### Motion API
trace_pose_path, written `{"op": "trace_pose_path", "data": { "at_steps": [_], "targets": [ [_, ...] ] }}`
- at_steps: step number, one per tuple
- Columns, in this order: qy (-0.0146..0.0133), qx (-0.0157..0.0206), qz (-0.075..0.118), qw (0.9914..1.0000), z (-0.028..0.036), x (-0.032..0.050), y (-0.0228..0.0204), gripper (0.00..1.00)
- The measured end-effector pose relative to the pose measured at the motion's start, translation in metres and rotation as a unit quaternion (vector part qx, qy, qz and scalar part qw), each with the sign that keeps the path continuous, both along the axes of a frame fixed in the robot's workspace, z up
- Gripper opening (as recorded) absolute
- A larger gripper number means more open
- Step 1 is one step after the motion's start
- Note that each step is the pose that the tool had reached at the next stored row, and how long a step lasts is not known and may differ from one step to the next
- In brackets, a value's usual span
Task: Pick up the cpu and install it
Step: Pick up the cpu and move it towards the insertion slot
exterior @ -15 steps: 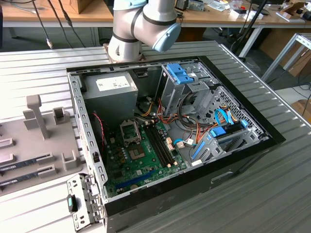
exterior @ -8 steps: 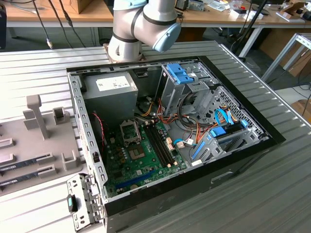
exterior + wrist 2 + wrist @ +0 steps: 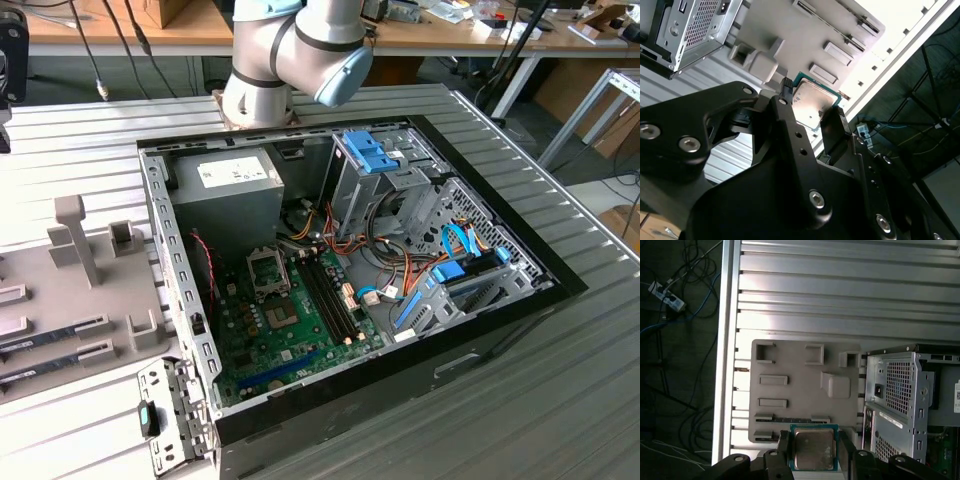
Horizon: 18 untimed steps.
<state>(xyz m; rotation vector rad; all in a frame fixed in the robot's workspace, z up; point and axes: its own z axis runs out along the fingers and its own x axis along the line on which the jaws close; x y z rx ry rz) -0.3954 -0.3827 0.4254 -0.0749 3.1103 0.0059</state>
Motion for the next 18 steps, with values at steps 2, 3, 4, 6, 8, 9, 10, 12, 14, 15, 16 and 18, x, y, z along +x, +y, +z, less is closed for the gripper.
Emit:
{"op": "trace_pose_path", "data": {
  "at_steps": [2,3,4,6,8,9,10,12,14,15,16,18],
  "targets": [
    [0.0,0.0,0.0,1.0,-0.0001,0.0013,-0.0001,0.47],
    [0.0,0.0,0.0,1.0,-0.0002,0.0026,-0.0003,0.47],
    [0.0,0.0,0.0,1.0,-0.0003,0.0039,-0.0004,0.47],
    [0.0,0.0,0.0,1.0,-0.0004,0.005,-0.0006,0.47],
    [0.0,0.0,0.0,1.0,-0.0005,0.0069,-0.0008,0.47],
    [0.0,0.0,0.0,1.0,-0.0006,0.0075,-0.0008,0.47],
    [0.0,0.0,0.0,1.0,-0.0007,0.0089,-0.001,0.47],
    [0.0,0.0,0.0,1.0,-0.0009,0.0115,-0.0013,0.47],
    [0.0,0.0,0.0,1.0,-0.0011,0.0137,-0.0015,0.47],
    [0.0,0.0,0.0,1.0,-0.0012,0.0148,-0.0016,0.47],
    [0.0,0.0,0.0,1.0,-0.0013,0.0162,-0.0018,0.47],
    [0.0,0.0,0.0,1.0,-0.0015,0.0193,-0.0021,0.47]
  ]
}}
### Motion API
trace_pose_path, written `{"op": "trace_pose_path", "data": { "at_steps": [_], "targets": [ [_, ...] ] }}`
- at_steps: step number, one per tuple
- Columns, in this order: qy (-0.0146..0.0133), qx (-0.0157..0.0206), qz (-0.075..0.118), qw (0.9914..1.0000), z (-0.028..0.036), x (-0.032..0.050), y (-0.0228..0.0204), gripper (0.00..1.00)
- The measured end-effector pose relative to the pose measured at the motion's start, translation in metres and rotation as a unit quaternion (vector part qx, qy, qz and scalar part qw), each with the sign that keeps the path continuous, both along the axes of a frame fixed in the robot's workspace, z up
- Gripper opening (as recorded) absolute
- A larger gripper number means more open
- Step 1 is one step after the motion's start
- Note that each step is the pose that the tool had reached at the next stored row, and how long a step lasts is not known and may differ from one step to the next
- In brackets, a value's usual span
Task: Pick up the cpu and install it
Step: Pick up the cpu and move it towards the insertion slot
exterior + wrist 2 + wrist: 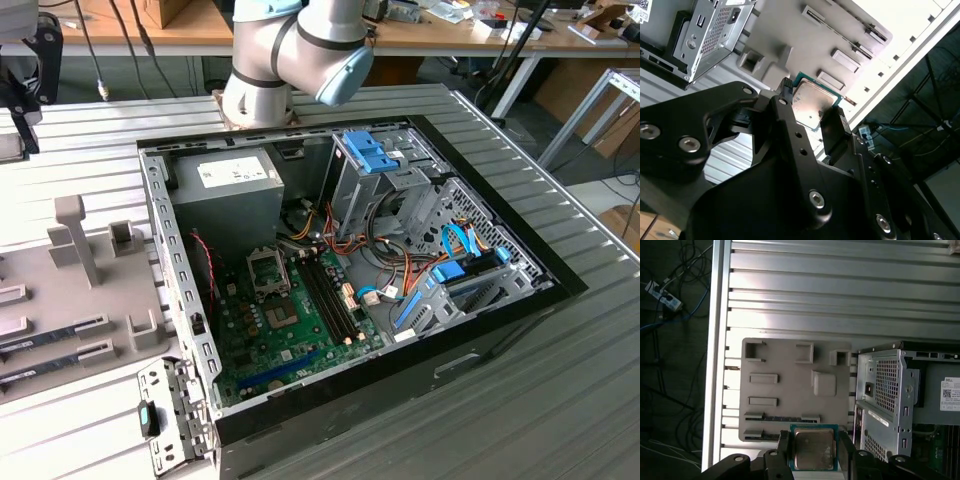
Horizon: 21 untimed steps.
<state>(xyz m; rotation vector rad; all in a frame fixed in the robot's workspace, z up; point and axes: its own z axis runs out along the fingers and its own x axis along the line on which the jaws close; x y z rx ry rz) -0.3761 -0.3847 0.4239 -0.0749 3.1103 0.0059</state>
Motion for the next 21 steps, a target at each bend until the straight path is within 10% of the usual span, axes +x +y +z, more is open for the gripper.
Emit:
{"op": "trace_pose_path", "data": {
  "at_steps": [21],
  "targets": [
    [0.0,0.0,0.0,1.0,-0.0014,0.0186,-0.002,0.47]
  ]
}}
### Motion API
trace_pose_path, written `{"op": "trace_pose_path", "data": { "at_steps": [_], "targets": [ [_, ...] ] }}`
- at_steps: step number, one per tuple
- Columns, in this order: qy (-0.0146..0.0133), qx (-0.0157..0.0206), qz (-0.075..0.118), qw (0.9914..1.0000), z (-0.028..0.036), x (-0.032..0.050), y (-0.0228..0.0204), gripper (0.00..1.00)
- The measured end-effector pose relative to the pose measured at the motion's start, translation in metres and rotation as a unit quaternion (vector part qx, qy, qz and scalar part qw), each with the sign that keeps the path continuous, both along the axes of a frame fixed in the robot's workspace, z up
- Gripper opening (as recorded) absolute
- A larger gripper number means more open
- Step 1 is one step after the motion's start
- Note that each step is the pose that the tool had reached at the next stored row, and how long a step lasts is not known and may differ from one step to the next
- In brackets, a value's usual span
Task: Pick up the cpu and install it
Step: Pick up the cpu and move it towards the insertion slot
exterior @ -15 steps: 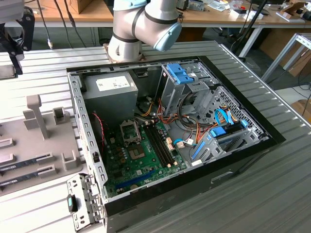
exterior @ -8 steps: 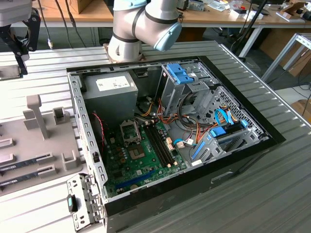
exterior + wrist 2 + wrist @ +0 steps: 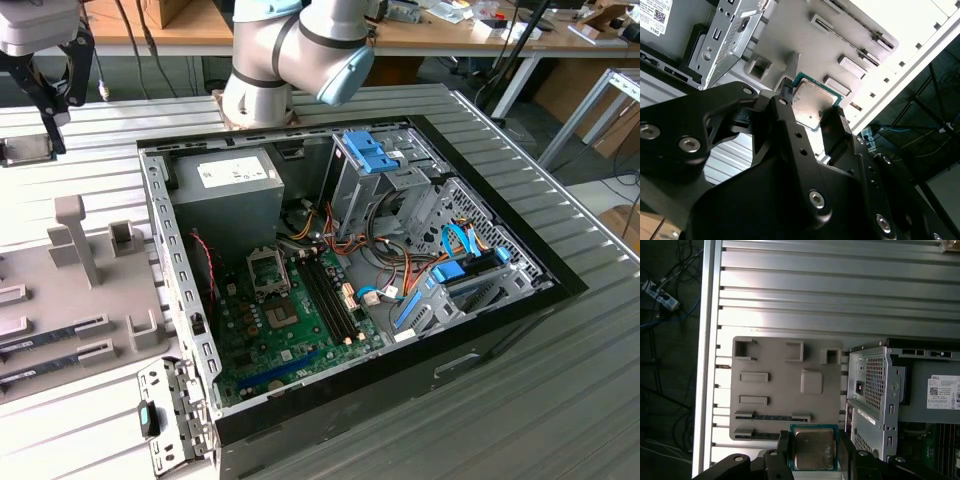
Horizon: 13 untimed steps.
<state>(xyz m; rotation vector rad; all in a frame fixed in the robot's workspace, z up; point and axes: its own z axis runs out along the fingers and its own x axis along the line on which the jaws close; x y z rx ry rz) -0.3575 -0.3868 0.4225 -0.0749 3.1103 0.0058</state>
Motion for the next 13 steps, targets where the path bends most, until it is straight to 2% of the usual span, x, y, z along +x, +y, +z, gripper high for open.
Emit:
{"op": "trace_pose_path", "data": {
  "at_steps": [13],
  "targets": [
    [-0.0001,0.0,0.0,1.0,-0.0011,0.0144,-0.0012,0.47]
  ]
}}
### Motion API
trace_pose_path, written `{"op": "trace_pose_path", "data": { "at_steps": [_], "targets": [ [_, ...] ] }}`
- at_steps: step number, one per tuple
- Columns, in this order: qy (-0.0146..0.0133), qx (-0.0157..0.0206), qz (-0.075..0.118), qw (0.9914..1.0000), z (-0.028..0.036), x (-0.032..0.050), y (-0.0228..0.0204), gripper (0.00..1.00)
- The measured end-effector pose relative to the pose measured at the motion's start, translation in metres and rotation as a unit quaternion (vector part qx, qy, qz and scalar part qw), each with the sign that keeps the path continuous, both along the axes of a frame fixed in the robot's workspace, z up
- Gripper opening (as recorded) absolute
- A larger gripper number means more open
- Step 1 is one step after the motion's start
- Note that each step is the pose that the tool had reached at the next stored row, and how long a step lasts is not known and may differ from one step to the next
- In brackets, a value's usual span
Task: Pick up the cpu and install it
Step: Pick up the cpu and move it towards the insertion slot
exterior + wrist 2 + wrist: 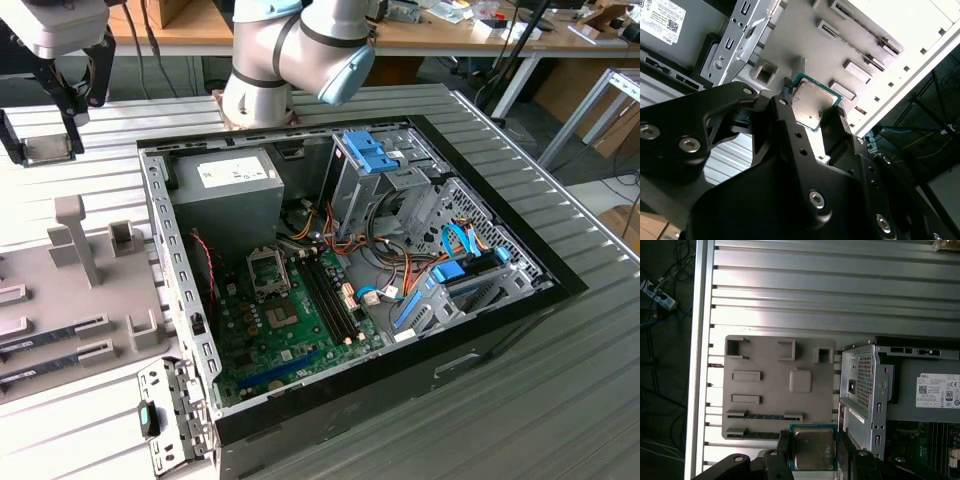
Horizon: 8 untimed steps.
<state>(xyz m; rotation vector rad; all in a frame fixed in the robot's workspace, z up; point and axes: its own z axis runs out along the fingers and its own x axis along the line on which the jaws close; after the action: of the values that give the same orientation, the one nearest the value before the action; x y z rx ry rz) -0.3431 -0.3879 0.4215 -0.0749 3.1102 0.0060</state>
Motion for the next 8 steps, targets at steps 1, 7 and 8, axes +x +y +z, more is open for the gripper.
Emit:
{"op": "trace_pose_path", "data": {
  "at_steps": [1,7,8],
  "targets": [
    [0.0,0.0,0.0,1.0,-0.0001,0.0007,-0.0001,0.47],
    [0.0,0.0,0.0,1.0,-0.0005,0.0076,-0.0008,0.47],
    [0.0001,0.0,0.0,1.0,-0.0006,0.0085,-0.0009,0.47]
  ]
}}
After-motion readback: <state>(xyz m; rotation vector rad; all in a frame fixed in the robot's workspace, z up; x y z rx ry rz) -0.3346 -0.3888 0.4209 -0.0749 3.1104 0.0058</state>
